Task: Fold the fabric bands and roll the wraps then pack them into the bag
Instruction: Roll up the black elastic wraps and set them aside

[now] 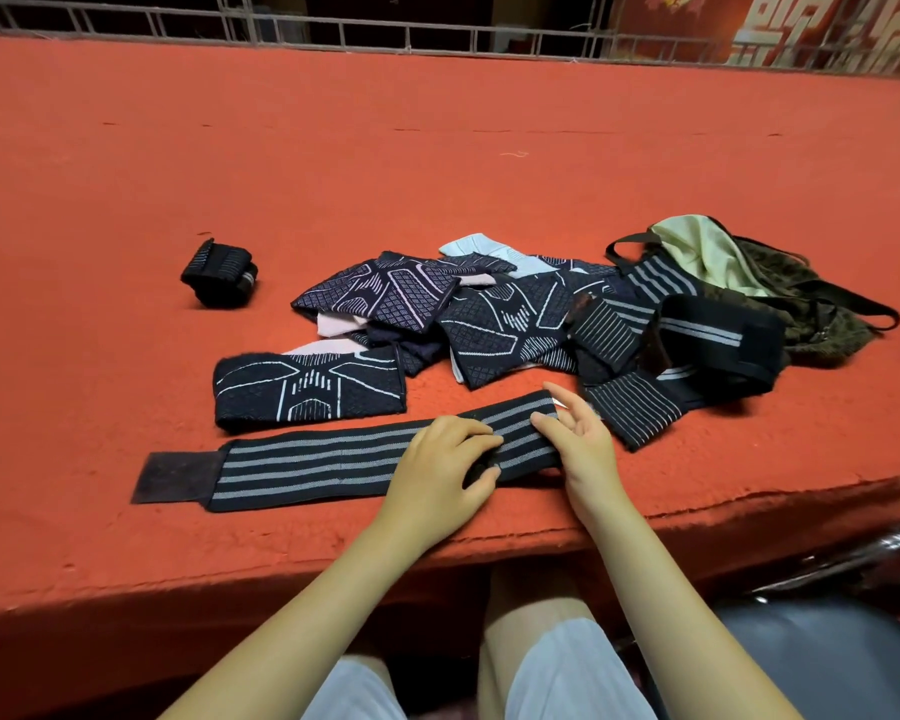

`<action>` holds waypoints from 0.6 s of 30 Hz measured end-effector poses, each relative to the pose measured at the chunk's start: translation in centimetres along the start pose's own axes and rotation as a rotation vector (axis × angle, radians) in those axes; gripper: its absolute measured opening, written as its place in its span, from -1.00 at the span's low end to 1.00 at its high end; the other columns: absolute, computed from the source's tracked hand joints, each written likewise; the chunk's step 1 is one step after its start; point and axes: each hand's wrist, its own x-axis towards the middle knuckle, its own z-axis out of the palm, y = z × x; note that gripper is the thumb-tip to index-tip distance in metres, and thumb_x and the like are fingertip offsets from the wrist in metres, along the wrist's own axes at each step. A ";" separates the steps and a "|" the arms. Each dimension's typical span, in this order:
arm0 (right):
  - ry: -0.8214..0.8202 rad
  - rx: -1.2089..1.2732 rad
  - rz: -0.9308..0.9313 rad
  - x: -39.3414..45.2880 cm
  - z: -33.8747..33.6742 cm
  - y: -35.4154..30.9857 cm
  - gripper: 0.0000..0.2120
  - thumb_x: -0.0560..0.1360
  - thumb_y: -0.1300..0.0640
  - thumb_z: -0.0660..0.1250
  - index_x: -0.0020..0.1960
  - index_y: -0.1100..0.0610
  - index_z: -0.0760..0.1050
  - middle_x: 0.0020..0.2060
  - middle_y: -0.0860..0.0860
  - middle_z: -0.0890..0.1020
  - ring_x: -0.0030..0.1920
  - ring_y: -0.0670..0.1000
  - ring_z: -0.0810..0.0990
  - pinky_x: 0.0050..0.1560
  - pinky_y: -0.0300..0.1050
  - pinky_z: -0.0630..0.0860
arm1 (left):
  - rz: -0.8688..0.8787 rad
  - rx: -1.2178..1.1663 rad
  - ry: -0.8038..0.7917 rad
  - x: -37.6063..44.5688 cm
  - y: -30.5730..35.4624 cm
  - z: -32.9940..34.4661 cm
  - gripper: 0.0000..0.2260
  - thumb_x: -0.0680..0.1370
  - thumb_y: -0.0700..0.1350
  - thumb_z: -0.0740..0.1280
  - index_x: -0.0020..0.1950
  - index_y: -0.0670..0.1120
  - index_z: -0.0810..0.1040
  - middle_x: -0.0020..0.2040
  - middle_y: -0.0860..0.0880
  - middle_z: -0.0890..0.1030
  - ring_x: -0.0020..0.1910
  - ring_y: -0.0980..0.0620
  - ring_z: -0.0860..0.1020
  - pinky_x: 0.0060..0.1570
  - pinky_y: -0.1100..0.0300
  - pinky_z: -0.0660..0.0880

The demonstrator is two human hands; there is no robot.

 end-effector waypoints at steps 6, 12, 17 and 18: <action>0.008 0.018 -0.024 -0.3 0.2 0.0 -0.68 0.50 0.34 0.30 0.14 0.01 0.50 -0.17 0.15 0.59 -0.16 0.02 0.59 -0.12 -0.15 0.53 | -0.069 -0.092 0.004 0.1 -0.4 -0.3 -0.74 0.46 -0.03 0.30 0.11 -0.02 0.60 0.05 0.13 0.58 0.11 0.11 0.43 0.10 0.16 0.44; -0.140 -0.209 -0.106 -0.8 0.7 -0.3 -0.76 0.53 0.08 0.19 0.10 0.08 0.57 -0.13 0.00 0.62 -0.18 -0.11 0.55 -0.17 -0.22 0.46 | -0.284 -0.192 -0.065 0.9 0.1 -0.8 -0.65 0.58 -0.02 0.21 0.38 0.02 0.38 0.10 0.00 0.58 0.14 0.02 0.48 0.09 0.16 0.38; -0.272 -0.543 -0.275 -0.9 0.8 0.4 -0.69 0.42 0.20 0.30 0.09 -0.09 0.58 0.00 -0.05 0.55 -0.02 -0.11 0.52 -0.01 -0.29 0.42 | -0.463 -0.549 -0.018 1.1 -0.5 -0.9 -0.46 0.52 0.22 -0.01 0.41 0.00 0.34 0.28 0.02 0.52 0.29 0.13 0.43 0.31 0.21 0.30; -0.293 -0.557 -0.295 -1.0 0.9 0.6 -0.68 0.43 0.24 0.32 0.10 -0.09 0.58 0.01 -0.05 0.54 -0.02 -0.13 0.51 -0.04 -0.33 0.41 | -0.472 -0.572 -0.001 1.1 -0.5 -0.9 -0.45 0.51 0.24 0.01 0.40 -0.01 0.36 0.28 0.04 0.51 0.28 0.16 0.43 0.30 0.26 0.29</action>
